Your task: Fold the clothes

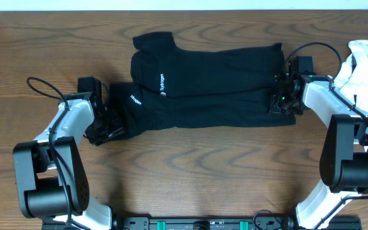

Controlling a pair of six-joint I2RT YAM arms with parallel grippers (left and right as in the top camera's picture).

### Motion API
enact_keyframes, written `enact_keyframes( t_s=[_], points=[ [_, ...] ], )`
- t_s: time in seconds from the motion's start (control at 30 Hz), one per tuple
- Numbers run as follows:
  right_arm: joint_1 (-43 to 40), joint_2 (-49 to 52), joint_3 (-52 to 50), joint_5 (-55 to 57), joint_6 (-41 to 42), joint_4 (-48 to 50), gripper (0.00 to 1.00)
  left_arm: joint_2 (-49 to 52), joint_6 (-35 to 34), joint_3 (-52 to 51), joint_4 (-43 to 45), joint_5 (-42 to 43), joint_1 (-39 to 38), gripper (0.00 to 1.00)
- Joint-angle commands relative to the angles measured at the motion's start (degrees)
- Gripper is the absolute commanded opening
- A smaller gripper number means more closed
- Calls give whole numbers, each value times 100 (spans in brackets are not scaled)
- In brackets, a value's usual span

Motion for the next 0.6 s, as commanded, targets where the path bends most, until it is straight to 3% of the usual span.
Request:
enact_keyframes(
  t_s=[0.0, 0.1, 0.27, 0.57],
  points=[
    [46, 201, -79, 234, -76, -85, 1, 44, 52, -50, -35, 212, 9, 42],
    [46, 201, -79, 234, -76, -85, 1, 46, 31, -76, -55, 210, 9, 25],
    [46, 201, -79, 234, -76, -90, 1, 46, 33, -74, -11, 68, 15, 10],
    [46, 201, -79, 315, -76, -92, 1, 46, -9, -74, 339, -1113, 293, 6]
  ],
)
